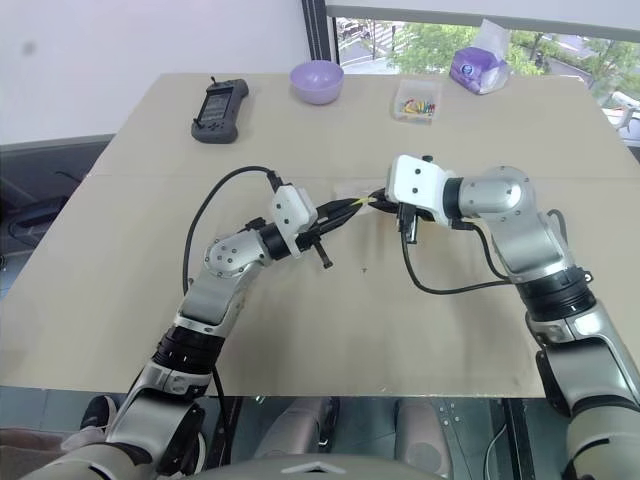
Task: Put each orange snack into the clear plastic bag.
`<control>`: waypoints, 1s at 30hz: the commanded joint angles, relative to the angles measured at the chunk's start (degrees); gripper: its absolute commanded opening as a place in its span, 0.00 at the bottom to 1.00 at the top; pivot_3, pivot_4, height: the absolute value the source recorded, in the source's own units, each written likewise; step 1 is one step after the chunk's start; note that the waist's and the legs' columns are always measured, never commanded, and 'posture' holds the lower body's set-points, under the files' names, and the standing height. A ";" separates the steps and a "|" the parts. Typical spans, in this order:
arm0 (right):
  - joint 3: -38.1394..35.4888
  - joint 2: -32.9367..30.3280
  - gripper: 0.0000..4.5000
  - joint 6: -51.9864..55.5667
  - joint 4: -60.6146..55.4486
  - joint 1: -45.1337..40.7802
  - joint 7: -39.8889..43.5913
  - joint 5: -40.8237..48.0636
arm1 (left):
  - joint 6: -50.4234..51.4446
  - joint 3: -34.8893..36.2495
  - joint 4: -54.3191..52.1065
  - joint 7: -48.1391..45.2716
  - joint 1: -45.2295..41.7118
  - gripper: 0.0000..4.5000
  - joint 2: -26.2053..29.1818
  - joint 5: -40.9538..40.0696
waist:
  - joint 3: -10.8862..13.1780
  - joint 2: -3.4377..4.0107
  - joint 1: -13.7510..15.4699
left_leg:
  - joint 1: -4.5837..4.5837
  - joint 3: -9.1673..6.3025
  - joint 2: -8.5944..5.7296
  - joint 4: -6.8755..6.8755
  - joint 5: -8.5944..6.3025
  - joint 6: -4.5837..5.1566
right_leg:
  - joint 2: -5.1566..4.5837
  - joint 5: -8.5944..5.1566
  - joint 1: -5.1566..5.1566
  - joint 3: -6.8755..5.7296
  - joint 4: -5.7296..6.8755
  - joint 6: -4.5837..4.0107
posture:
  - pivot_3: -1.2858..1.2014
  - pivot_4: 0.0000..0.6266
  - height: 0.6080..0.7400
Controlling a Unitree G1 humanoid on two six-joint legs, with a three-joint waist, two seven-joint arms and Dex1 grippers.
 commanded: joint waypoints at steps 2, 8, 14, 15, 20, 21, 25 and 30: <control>-1.17 0.74 0.23 -2.65 -1.90 -1.24 0.01 1.12 | -0.24 -0.26 -1.90 -0.05 -0.95 0.00 -0.01 0.10 | 0.00 0.00 0.01 | 0.00 0.00 0.00 0.00 0.00 0.00 | 0.00 0.00 0.00 0.00 0.00 0.00 | 0.52 0.24 1.00; -1.23 0.80 0.23 -3.22 -1.29 -1.54 -0.29 0.52 | -0.30 -0.43 -1.87 0.01 -0.93 0.00 0.06 0.03 | 0.00 0.00 0.02 | 0.00 -0.01 0.00 0.00 0.00 0.00 | 0.00 0.00 0.00 0.00 0.00 0.00 | 0.52 0.24 1.00; -1.37 0.69 0.06 -3.23 -0.83 -1.69 -0.84 -0.16 | -0.33 -0.45 -2.03 0.05 -0.79 0.00 0.08 0.03 | 0.00 0.00 0.03 | 0.00 0.00 0.00 0.00 0.00 0.00 | 0.00 0.00 0.00 0.00 0.00 0.00 | 0.52 0.24 1.00; -1.39 0.72 0.06 -2.96 -0.72 -1.71 -1.02 -0.28 | -0.34 -0.46 -2.04 0.06 -0.78 0.00 0.09 0.02 | 0.00 0.00 0.04 | 0.00 -0.01 0.00 0.00 0.00 0.00 | 0.00 0.00 0.00 0.00 0.00 0.00 | 0.52 0.24 1.00; -1.49 0.79 0.06 -2.37 0.12 -1.97 -2.07 -1.27 | -0.36 -0.55 -2.03 0.06 -0.77 0.00 0.11 0.00 | 0.00 0.00 0.02 | 0.00 -0.01 0.00 0.00 0.00 0.00 | 0.00 0.00 0.00 0.00 0.00 0.00 | 0.52 0.24 1.00; -1.54 0.77 0.06 -2.36 0.26 -1.96 -2.17 -1.38 | -0.35 -0.56 -2.05 0.07 -0.74 0.00 0.12 0.01 | 0.00 0.00 0.02 | 0.00 -0.01 0.00 0.00 0.00 0.00 | 0.00 0.00 0.00 0.00 0.00 0.00 | 0.52 0.24 1.00; -1.65 0.70 0.06 -1.90 0.43 -1.83 -2.24 -1.53 | -0.30 -0.57 -2.04 0.07 -0.73 0.00 0.13 0.00 | 0.00 0.00 0.03 | 0.00 -0.01 0.00 0.00 0.00 0.00 | 0.00 0.00 0.00 0.00 0.00 0.00 | 0.52 0.24 1.00; -1.87 0.32 0.06 -1.41 1.00 -1.56 -2.53 -1.86 | -0.37 -0.31 -2.05 -0.02 -0.52 0.00 0.48 -0.05 | 0.00 0.00 0.02 | 0.00 0.00 0.00 0.00 0.00 0.00 | 0.00 0.00 0.00 0.00 0.00 0.00 | 0.52 0.24 1.00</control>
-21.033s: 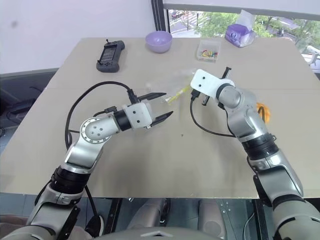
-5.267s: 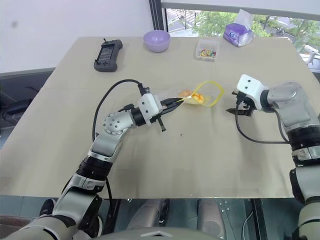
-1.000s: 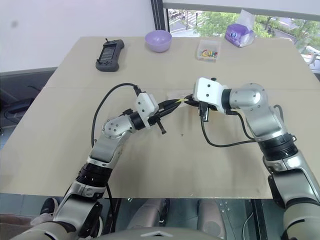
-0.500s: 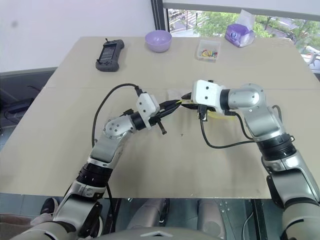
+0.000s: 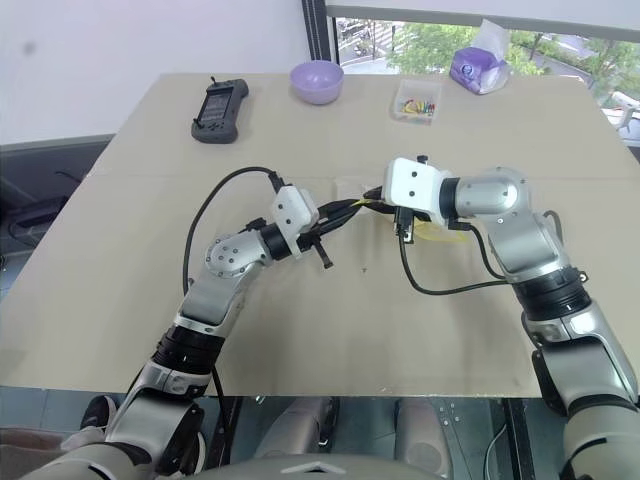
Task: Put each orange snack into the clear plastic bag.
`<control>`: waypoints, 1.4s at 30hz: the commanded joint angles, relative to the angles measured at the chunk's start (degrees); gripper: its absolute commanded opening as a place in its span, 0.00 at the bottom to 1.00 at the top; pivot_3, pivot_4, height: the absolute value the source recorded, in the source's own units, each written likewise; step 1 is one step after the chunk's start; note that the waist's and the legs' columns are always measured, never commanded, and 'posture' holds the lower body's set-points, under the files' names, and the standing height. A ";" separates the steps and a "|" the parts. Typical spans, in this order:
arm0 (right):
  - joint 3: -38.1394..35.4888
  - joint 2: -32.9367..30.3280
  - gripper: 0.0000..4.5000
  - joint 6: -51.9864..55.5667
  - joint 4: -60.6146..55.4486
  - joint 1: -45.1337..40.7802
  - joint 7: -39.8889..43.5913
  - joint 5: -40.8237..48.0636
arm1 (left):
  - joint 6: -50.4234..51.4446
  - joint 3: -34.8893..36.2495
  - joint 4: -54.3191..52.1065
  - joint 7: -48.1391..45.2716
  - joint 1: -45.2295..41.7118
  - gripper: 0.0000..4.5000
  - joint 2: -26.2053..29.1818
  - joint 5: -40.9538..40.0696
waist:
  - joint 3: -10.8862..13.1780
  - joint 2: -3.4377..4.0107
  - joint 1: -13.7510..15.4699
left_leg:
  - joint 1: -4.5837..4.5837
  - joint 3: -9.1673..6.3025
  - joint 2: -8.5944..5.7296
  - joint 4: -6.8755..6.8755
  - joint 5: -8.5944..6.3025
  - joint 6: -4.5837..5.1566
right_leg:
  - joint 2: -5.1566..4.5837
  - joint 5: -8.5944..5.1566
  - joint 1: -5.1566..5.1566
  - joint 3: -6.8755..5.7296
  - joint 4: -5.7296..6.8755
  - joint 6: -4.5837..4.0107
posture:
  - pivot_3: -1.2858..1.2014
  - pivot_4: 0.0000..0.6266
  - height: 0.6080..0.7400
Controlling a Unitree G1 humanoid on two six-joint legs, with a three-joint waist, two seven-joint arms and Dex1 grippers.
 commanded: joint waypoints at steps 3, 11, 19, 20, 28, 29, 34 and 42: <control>-2.00 -0.84 0.06 0.43 0.67 -1.33 -1.67 -0.54 | -0.73 0.23 -2.13 -0.48 -0.37 0.00 0.41 -0.16 | 0.00 0.00 0.00 | 0.00 0.00 0.00 0.00 0.00 0.00 | 0.00 0.00 0.00 0.00 0.00 0.00 | 0.52 0.24 1.00; -2.56 -2.86 0.06 0.34 2.12 -0.48 -1.17 -0.66 | -0.79 1.37 -2.09 -0.62 -0.13 0.00 1.93 -0.28 | 0.00 0.00 0.00 | 0.00 0.00 0.00 0.00 0.00 0.00 | 0.00 0.00 0.00 0.00 0.00 0.00 | 0.52 0.24 1.00; -2.76 -6.97 0.06 1.58 2.41 1.68 -0.35 -0.94 | -1.67 4.04 -0.16 -0.58 -0.50 0.00 5.64 -0.50 | 0.00 0.00 0.02 | 0.00 0.00 0.00 -0.01 0.00 0.00 | 0.00 0.00 0.00 0.00 -0.01 0.00 | 0.52 0.24 1.00; -2.82 -7.47 0.06 1.87 2.37 1.93 -0.27 -0.93 | -1.84 4.29 0.20 -0.53 -0.61 0.00 6.02 -0.53 | 0.00 0.00 0.03 | 0.00 0.00 0.00 -0.01 0.00 0.00 | 0.00 0.00 0.00 0.00 -0.01 0.00 | 0.52 0.24 1.00; -3.51 -14.07 0.06 4.98 2.66 4.34 1.13 -1.32 | -2.84 5.39 2.08 -0.41 -1.49 0.00 7.79 -0.64 | 0.00 0.00 0.09 | 0.00 0.01 0.00 -0.01 0.00 0.00 | -0.01 0.00 0.00 0.01 -0.02 0.00 | 0.52 0.24 1.00; -3.70 -14.40 0.06 5.21 2.78 4.40 1.04 -1.15 | -2.89 5.35 2.10 -0.43 -1.50 0.00 7.80 -0.65 | 0.00 0.00 0.11 | 0.00 0.01 0.00 -0.01 0.00 0.00 | -0.01 0.00 0.00 0.00 -0.02 0.00 | 0.52 0.24 1.00; -3.78 -15.99 0.06 6.76 2.29 4.95 1.95 -0.89 | -3.15 5.14 2.43 -0.62 -1.69 0.00 7.71 -0.70 | 0.00 0.00 -0.01 | 0.00 0.03 0.00 -0.03 0.00 0.00 | 0.01 0.00 0.00 0.02 -0.01 0.00 | 0.52 0.24 1.00; -4.99 -14.70 0.06 6.16 3.21 3.94 -0.40 -1.00 | -3.70 4.50 2.55 -0.42 -2.16 0.00 6.82 -0.59 | 0.00 0.00 0.03 | 0.00 0.03 0.01 -0.03 0.00 0.00 | 0.00 0.00 0.00 0.01 -0.01 0.00 | 0.52 0.24 1.00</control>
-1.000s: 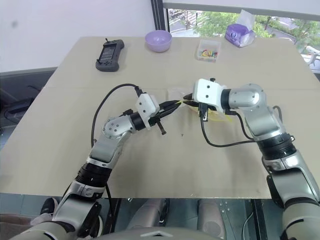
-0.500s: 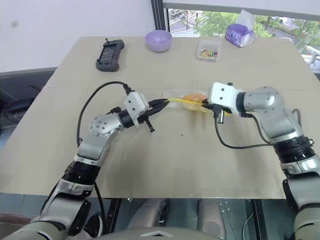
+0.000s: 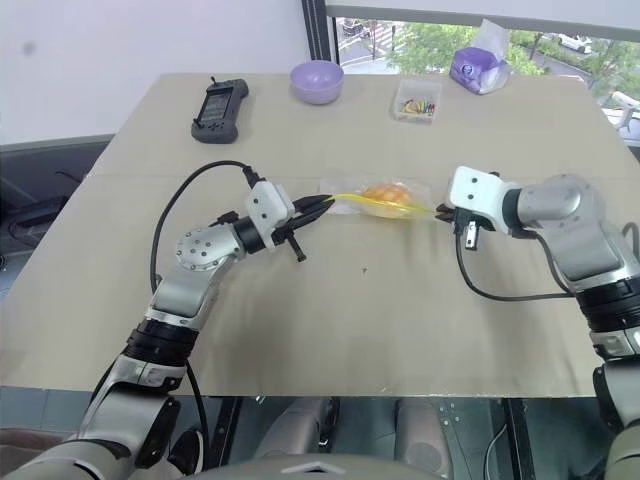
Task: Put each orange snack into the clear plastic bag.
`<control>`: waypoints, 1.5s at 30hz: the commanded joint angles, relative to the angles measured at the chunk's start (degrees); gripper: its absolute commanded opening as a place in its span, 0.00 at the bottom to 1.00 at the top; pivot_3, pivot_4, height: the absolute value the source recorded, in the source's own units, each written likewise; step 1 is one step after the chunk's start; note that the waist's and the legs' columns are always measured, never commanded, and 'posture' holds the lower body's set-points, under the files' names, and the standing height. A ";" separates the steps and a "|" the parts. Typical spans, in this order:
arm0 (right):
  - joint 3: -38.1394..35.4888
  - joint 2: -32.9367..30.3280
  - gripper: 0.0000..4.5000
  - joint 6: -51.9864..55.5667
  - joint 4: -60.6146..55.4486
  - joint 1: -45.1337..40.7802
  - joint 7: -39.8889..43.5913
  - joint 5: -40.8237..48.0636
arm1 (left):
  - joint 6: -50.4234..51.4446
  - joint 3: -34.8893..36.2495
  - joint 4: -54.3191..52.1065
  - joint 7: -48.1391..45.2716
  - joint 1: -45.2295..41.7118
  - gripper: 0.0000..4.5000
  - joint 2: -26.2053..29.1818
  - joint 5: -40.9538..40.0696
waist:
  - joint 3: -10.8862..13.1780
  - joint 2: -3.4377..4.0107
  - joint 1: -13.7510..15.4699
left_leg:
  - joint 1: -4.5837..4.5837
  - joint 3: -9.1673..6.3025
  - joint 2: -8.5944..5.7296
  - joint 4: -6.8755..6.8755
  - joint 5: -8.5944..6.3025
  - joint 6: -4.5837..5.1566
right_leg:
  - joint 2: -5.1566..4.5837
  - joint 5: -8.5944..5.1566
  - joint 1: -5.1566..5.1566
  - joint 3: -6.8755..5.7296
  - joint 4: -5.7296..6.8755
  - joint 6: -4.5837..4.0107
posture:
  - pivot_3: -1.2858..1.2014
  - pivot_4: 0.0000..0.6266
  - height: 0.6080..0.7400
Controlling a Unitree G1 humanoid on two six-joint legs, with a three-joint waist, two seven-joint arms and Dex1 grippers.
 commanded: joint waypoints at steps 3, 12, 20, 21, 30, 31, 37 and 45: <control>-3.25 1.24 0.06 -2.70 3.31 -3.98 -5.09 -1.61 | -2.73 1.73 0.70 2.09 -3.34 0.00 -1.13 0.78 | 0.00 0.00 0.02 | 0.00 0.00 -0.01 0.00 0.00 0.00 | -0.01 0.00 0.00 0.00 0.00 0.00 | 0.52 0.24 1.00; -6.19 5.24 0.06 -10.15 10.92 -13.83 -16.38 -4.22 | -13.84 4.62 16.34 13.47 -20.28 0.00 -5.38 6.09 | 0.02 -0.04 -0.04 | -0.03 0.02 -0.04 -0.02 0.00 -0.01 | -0.03 0.00 -0.02 -0.01 -0.07 0.00 | 0.52 0.24 1.00; -9.54 4.47 0.06 -9.35 9.34 -15.98 -18.27 -2.48 | -19.22 5.09 21.10 12.83 -22.92 0.00 -6.58 4.65 | 0.02 -0.03 -0.10 | -0.08 0.03 -0.06 -0.05 0.00 0.00 | -0.04 0.00 -0.09 0.00 -0.07 0.00 | 0.52 0.24 1.00; -9.74 3.94 0.06 -8.60 8.07 -14.91 -16.82 -1.70 | -18.97 4.74 20.31 11.82 -21.78 0.00 -6.57 4.15 | 0.02 -0.03 -0.11 | -0.08 0.04 -0.06 -0.05 0.00 0.00 | -0.04 0.00 -0.09 0.01 -0.05 0.00 | 0.52 0.24 1.00; -11.61 -4.37 0.06 9.09 -13.74 5.25 -0.78 11.56 | 0.41 -1.60 -1.32 -3.62 -0.52 0.00 -0.97 -3.62 | 0.07 0.11 -0.55 | -0.15 0.03 0.00 -0.08 -0.02 0.03 | -0.07 0.00 -0.16 0.03 -0.06 0.00 | 0.52 0.24 1.00; -11.62 -4.71 0.06 10.33 -14.93 6.60 -0.40 12.05 | 2.09 -1.95 -2.98 -3.93 0.99 0.00 -0.33 -3.37 | 0.08 0.12 -0.53 | -0.11 0.05 0.01 -0.01 -0.01 0.03 | -0.05 0.00 -0.17 0.05 0.07 0.00 | 0.52 0.24 1.00; -11.49 -5.21 0.19 13.12 -17.52 11.38 -0.94 12.56 | 6.60 -2.31 -8.72 -2.42 4.87 0.16 0.51 -1.64 | 0.06 0.11 0.24 | 0.17 0.01 0.03 0.08 -0.08 0.16 | 0.03 0.00 0.03 0.00 0.40 0.00 | 0.52 0.24 1.00; -16.10 -9.46 0.61 21.00 -19.38 16.13 2.81 18.97 | 16.41 1.33 -19.63 -5.30 11.03 0.55 5.57 -7.43 | 0.07 0.12 0.19 | 0.05 0.02 0.04 -0.01 0.00 0.02 | -0.02 0.00 -0.02 0.00 0.14 0.00 | 0.52 0.24 1.00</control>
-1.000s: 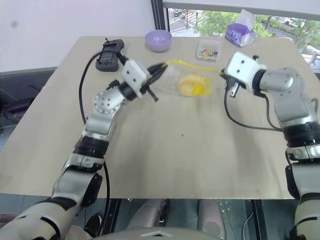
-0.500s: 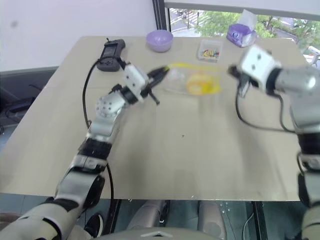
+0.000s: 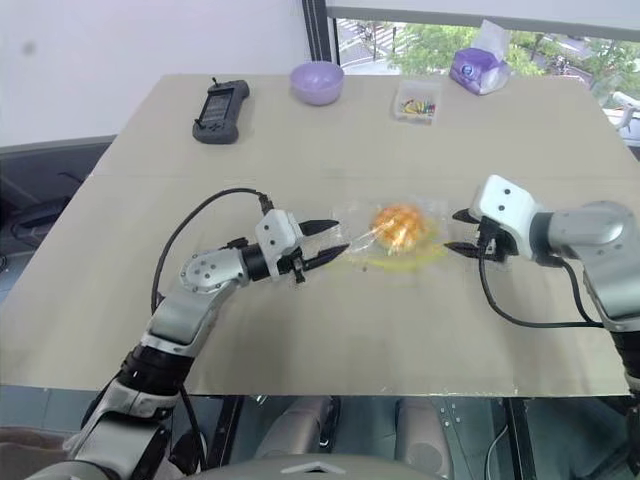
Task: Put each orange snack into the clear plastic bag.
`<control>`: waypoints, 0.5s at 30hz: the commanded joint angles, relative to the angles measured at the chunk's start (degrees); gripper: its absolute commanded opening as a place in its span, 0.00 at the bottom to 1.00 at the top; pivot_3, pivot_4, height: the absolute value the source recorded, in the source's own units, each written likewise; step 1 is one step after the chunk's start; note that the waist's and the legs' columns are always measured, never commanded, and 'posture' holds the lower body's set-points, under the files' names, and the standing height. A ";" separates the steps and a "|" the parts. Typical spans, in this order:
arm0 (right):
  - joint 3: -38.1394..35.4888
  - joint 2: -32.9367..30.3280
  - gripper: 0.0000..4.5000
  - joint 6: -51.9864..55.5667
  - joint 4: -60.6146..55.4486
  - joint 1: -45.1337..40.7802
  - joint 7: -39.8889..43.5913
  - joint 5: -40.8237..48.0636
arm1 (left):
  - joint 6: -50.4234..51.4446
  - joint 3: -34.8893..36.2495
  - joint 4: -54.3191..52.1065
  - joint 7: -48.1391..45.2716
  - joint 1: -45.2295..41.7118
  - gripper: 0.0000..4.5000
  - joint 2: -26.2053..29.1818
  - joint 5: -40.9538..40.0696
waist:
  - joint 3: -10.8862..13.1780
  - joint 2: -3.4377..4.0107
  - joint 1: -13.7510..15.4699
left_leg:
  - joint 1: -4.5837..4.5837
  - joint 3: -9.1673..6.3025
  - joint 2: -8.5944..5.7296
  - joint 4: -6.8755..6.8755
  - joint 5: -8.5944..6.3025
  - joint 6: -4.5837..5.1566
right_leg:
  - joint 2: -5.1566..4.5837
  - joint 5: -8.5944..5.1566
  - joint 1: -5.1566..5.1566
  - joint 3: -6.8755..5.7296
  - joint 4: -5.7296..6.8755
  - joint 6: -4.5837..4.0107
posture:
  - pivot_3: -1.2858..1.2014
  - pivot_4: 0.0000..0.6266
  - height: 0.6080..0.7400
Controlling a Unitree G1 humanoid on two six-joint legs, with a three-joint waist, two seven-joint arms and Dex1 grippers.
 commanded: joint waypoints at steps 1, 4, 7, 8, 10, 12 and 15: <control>-5.79 -2.36 0.61 4.78 -2.96 1.86 2.16 5.37 | 5.45 4.91 -7.39 -0.40 2.00 0.55 3.05 -4.31 | 0.00 0.00 0.05 | 0.00 -0.01 0.03 -0.01 0.00 0.00 | 0.02 0.00 0.01 -0.02 -0.04 0.00 | 0.52 0.24 1.00; -11.57 -3.07 0.61 6.53 -2.09 6.06 3.69 9.47 | 16.22 11.83 -13.26 -1.16 6.32 0.55 7.58 -12.68 | 0.00 -0.01 0.04 | 0.01 -0.01 0.08 -0.03 -0.01 0.02 | 0.04 0.00 0.06 -0.04 -0.09 0.00 | 0.52 0.24 1.00; -18.45 -5.79 0.61 10.96 0.51 11.77 7.49 13.89 | 23.50 21.90 -18.33 -3.39 13.76 0.55 13.53 -21.08 | 0.01 0.01 -0.04 | -0.02 -0.01 0.11 -0.10 -0.03 0.05 | 0.04 0.00 0.03 -0.03 -0.14 0.00 | 0.52 0.24 1.00; -20.53 -5.96 0.61 10.20 1.06 13.56 8.36 14.72 | 24.68 24.73 -19.27 -3.59 15.67 0.55 14.78 -23.02 | 0.01 0.03 0.02 | 0.01 0.02 0.11 -0.16 -0.07 0.12 | 0.04 -0.01 0.02 0.00 -0.18 -0.01 | 0.52 0.24 1.00; -25.46 -4.84 0.61 5.60 2.47 16.53 9.27 15.49 | 27.59 31.28 -20.63 -3.47 18.96 0.55 16.51 -27.71 | 0.01 0.03 0.27 | 0.06 0.04 0.12 -0.16 -0.08 0.12 | 0.04 -0.01 0.07 0.00 -0.21 -0.01 | 0.52 0.24 1.00; -28.61 -5.18 0.61 6.28 4.49 18.25 9.81 16.62 | 29.26 36.75 -22.18 -3.15 22.25 0.55 17.99 -29.47 | 0.01 0.03 0.36 | 0.12 0.02 0.15 -0.12 -0.14 0.23 | 0.04 0.00 0.17 -0.06 -0.19 -0.01 | 0.52 0.24 1.00; -32.78 -5.48 0.61 3.21 6.79 21.23 11.26 16.53 | 30.18 42.65 -23.09 -2.64 26.80 0.55 19.07 -30.38 | 0.03 0.06 0.50 | 0.29 0.03 0.16 -0.12 -0.16 0.25 | 0.05 0.00 0.36 -0.08 -0.20 -0.02 | 0.52 0.24 1.00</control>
